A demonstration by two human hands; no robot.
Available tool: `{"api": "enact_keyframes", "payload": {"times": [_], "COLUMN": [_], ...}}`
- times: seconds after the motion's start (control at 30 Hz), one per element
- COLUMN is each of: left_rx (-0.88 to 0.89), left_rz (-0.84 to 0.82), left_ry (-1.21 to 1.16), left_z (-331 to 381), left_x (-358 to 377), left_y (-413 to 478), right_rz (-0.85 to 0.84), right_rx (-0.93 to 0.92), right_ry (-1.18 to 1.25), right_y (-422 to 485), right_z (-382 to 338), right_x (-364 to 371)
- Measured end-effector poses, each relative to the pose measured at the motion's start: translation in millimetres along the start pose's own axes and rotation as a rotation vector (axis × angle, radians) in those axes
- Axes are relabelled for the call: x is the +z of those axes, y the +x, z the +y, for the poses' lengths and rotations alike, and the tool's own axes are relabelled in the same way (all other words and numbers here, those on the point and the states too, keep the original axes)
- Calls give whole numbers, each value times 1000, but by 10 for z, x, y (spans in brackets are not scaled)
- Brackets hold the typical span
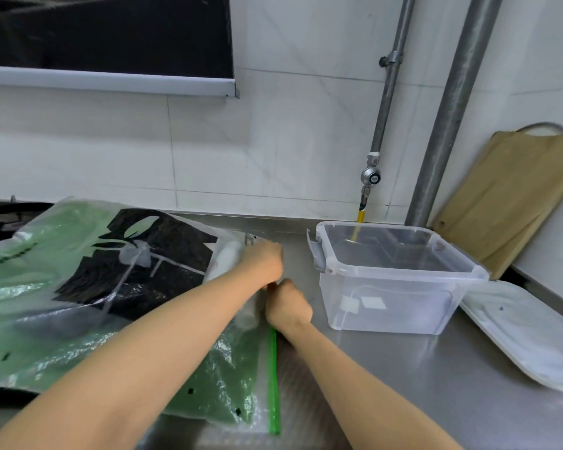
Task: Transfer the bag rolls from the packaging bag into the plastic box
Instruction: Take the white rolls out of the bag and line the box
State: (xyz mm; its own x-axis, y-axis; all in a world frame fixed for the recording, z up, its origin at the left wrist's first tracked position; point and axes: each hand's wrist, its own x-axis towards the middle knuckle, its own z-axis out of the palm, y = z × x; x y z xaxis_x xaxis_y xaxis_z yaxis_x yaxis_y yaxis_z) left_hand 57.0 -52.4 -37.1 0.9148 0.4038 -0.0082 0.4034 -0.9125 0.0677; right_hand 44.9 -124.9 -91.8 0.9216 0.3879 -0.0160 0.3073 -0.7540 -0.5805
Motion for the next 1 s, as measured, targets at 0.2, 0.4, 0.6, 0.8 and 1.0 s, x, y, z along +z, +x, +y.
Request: {"api": "enact_keyframes", "payload": {"times": [0.2, 0.4, 0.6, 0.8, 1.0], "left_rx": [-19, -66, -73, -76, -65], "left_rz": [27, 1, 56, 149, 220], "left_ry": [-12, -67, -156, -197, -206], "left_z": [-11, -17, -73, -105, -131], "left_x": [5, 25, 42, 30, -1], "left_y": [-67, -101, -195, -284, -357], "right_rz": [0, -5, -45, -72, -145], "right_rx": [-26, -66, -100, -154, -180], "right_ry": [-74, -110, -137, -215, -283], "right_y": [-91, -244, -513, -872, -1145], "right_z": [43, 97, 165, 227, 248], "right_x": [51, 37, -34, -97, -147]}}
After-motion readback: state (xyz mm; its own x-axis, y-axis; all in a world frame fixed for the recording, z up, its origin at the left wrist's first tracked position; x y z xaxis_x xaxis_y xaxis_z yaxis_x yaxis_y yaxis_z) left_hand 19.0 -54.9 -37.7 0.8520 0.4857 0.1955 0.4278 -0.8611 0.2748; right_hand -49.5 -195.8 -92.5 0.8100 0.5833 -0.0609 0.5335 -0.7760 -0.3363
